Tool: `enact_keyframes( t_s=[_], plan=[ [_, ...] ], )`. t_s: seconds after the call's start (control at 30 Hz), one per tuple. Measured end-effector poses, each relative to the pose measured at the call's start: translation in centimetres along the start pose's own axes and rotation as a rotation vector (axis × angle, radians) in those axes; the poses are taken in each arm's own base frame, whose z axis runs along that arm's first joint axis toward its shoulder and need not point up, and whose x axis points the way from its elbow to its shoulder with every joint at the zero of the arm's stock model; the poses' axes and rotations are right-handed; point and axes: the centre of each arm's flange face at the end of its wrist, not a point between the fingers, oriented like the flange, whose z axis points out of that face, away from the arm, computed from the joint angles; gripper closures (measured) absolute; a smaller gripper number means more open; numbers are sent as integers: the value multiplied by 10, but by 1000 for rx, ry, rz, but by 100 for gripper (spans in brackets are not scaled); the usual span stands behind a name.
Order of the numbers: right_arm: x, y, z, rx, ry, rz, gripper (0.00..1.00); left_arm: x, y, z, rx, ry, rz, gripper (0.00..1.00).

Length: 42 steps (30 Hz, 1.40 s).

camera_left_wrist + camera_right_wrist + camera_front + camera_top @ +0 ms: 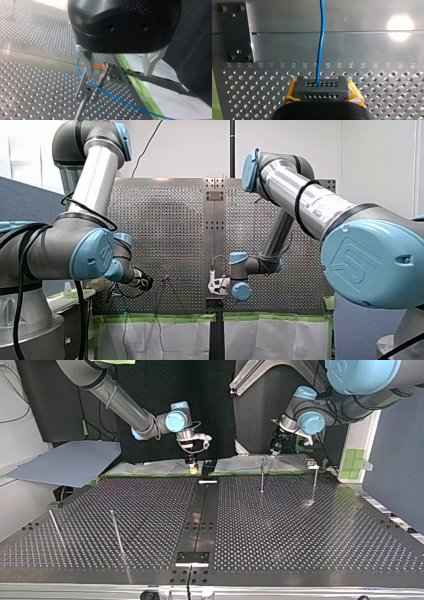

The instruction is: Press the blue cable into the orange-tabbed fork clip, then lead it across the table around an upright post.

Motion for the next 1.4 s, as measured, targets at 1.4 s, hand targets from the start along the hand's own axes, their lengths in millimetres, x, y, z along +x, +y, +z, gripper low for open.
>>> enact_keyframes(
  t_s=[1.4],
  plan=[
    [-3, -1, -1, 18, -16, 4, 100, -13, 1, 2, 34, -28, 9, 5]
  ],
)
